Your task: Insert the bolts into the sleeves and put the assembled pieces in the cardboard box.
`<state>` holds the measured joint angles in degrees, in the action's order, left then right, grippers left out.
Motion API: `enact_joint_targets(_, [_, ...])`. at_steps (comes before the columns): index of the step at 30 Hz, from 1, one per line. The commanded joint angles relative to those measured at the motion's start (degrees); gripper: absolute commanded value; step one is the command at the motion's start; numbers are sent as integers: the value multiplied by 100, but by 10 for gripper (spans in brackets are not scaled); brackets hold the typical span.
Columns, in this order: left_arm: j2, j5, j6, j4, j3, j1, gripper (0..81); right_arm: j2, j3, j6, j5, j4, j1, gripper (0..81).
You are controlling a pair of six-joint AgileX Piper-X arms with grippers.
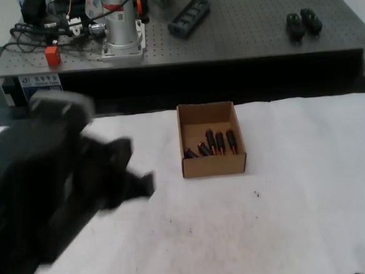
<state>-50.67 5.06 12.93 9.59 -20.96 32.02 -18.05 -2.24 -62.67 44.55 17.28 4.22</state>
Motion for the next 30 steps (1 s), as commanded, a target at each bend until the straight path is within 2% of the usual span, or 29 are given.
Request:
enact_joint_targets(1, [186,71,134,78,103,20,4,-7,219,267,-52,-539,-23,66])
enact_joint_targets(8, [1379,71,1000,-1203,837,18,6,-7,224,2509,-1207,-839,-23,66])
enact_joint_targets(13, [2025,82,1285,-1510,1274,18,6,-7,224,4017,-2166,-240,-23,66])
enact_joint_targets(16, [2309,266,1378,-2014,1361,40,6,-7,224,4434,-2698,-25,-7,66])
enact_joint_targets(24, [2512,723,1433,-2928,1371,229,6,-7,224,4842,-3494,507,-7,66])
enact_joint_targets(30, [2512,1083,2076,-3005,1732,661,6,-7,224,4949,-3756,428,-7,66])
